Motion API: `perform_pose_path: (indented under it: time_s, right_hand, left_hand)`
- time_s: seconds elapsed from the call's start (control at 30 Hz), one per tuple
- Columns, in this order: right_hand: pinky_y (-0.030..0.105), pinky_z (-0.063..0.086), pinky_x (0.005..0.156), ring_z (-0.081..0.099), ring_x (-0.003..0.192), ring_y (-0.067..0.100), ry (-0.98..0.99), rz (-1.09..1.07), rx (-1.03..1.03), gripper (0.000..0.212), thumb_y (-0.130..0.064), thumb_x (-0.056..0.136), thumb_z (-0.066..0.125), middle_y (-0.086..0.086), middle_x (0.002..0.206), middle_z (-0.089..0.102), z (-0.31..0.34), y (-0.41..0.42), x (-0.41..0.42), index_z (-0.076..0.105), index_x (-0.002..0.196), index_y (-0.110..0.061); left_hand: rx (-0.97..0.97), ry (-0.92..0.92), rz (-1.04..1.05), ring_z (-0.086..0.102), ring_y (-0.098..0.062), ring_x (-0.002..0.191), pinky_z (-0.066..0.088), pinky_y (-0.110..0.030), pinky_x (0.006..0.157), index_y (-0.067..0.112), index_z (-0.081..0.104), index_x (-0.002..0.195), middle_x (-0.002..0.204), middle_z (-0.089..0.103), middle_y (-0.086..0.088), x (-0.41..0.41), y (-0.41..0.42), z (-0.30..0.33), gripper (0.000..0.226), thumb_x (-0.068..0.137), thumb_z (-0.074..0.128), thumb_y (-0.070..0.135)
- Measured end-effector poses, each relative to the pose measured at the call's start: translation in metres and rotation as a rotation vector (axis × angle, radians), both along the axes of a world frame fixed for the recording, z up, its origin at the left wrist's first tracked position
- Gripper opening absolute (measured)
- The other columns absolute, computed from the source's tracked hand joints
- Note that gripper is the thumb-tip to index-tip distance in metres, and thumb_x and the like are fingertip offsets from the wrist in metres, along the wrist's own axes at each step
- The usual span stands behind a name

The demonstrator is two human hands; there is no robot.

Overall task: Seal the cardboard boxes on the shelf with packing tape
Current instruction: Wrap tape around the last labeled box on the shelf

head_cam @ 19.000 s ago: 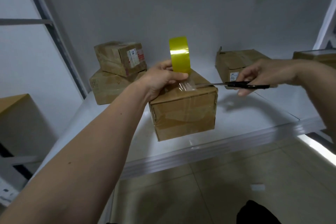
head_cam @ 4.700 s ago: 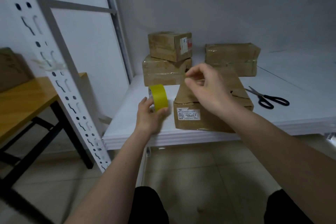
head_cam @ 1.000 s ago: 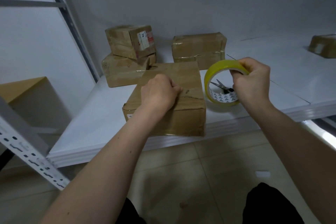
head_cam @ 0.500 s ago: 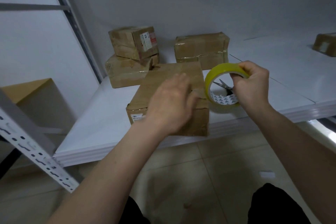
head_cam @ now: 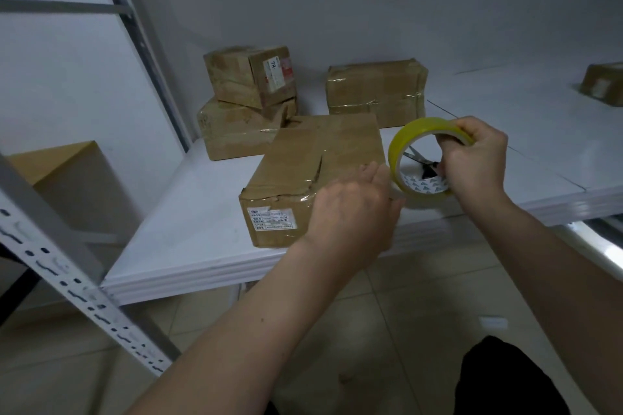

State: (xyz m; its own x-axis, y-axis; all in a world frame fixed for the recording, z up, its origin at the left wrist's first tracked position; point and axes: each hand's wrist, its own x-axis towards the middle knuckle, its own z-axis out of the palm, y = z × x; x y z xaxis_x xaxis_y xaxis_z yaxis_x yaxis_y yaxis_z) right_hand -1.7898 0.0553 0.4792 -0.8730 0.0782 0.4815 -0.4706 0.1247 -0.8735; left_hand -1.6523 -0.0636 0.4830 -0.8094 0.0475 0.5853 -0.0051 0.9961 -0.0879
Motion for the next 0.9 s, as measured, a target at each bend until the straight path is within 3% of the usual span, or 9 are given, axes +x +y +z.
perform_pose_path:
  time_s: [0.1,0.3,0.37,0.43,0.53,0.67,0.73,0.8,0.9]
  right_hand:
    - [0.046,0.054,0.065,0.06,0.072,0.044,0.019,0.007,0.019,0.028,-0.007,0.085,0.057,0.001,0.059,0.053,0.002,0.0,0.001,0.058,0.064,-0.025]
    - [0.044,0.051,0.063,0.053,0.064,0.03,0.044,0.009,0.044,0.013,-0.004,0.084,0.058,0.003,0.059,0.05,-0.001,0.003,0.005,0.06,0.072,-0.007]
    - [0.041,0.049,0.063,0.052,0.065,0.026,0.043,0.006,0.046,0.012,-0.005,0.084,0.058,0.002,0.06,0.05,-0.002,0.004,0.006,0.06,0.072,-0.007]
    - [0.039,0.05,0.061,0.052,0.064,0.026,0.029,0.004,0.033,0.011,-0.005,0.084,0.058,0.002,0.061,0.051,-0.002,0.003,0.006,0.062,0.074,-0.006]
    - [0.035,0.048,0.057,0.055,0.064,0.028,0.005,0.002,0.016,0.011,-0.005,0.085,0.057,0.002,0.062,0.052,-0.004,0.004,0.006,0.064,0.076,-0.006]
    - [0.032,0.046,0.06,0.056,0.063,0.03,-0.006,0.014,-0.006,0.015,-0.006,0.086,0.058,0.001,0.062,0.054,-0.003,0.007,0.007,0.063,0.073,-0.013]
    - [0.033,0.048,0.061,0.056,0.064,0.029,0.004,0.015,0.0,0.013,-0.007,0.087,0.06,0.001,0.063,0.055,-0.002,0.006,0.007,0.064,0.075,-0.012]
    - [0.035,0.05,0.062,0.056,0.064,0.028,0.005,0.015,0.003,0.014,-0.009,0.087,0.06,0.0,0.063,0.055,-0.002,0.005,0.008,0.063,0.074,-0.014]
    - [0.036,0.05,0.062,0.055,0.062,0.027,-0.01,0.02,-0.02,0.025,-0.011,0.086,0.061,-0.001,0.058,0.052,-0.004,0.004,0.009,0.059,0.065,-0.022]
  left_hand:
    - [-0.048,-0.172,0.169,0.053,-0.022,0.123,0.04,-0.033,0.08,0.013,0.05,0.132,0.136,0.055,-0.005,-0.001,-0.001,0.003,0.057,0.099,0.038,0.058]
    - [-0.097,-0.209,0.281,0.051,-0.028,0.123,0.035,-0.037,0.105,0.005,0.055,0.127,0.128,0.059,-0.014,0.002,-0.003,0.006,0.075,0.096,0.028,0.068]
    - [0.009,-0.113,0.104,0.057,-0.03,0.119,0.04,-0.037,0.101,0.005,0.062,0.119,0.124,0.064,-0.015,0.0,-0.003,0.002,0.055,0.097,0.046,0.054]
    - [0.078,-0.015,-0.023,0.066,-0.03,0.101,0.05,-0.035,0.079,0.008,0.068,0.106,0.107,0.071,-0.011,-0.001,-0.001,-0.002,0.034,0.089,0.065,0.036]
    - [0.117,0.079,-0.033,0.062,-0.024,0.071,0.029,-0.027,0.058,0.014,0.065,0.09,0.079,0.066,0.0,-0.002,0.003,-0.01,0.012,0.079,0.068,0.018]
    - [0.095,0.148,-0.072,0.063,-0.022,0.073,0.027,-0.022,0.061,0.013,0.068,0.095,0.082,0.067,-0.001,-0.01,0.003,-0.016,0.023,0.074,0.075,0.009]
    - [0.042,0.005,-0.007,0.062,-0.03,0.112,0.046,-0.033,0.086,0.008,0.059,0.128,0.124,0.065,-0.014,-0.011,0.007,-0.012,0.047,0.085,0.071,0.026]
    - [0.043,-0.146,0.139,0.04,-0.035,0.138,0.034,-0.043,0.109,0.013,0.037,0.148,0.149,0.043,-0.021,-0.013,0.007,-0.01,0.057,0.099,0.05,0.039]
    - [0.053,0.058,0.156,0.064,-0.032,0.103,0.046,-0.039,0.083,0.014,0.065,0.117,0.111,0.069,-0.013,-0.017,0.007,-0.015,0.029,0.092,0.062,0.027]
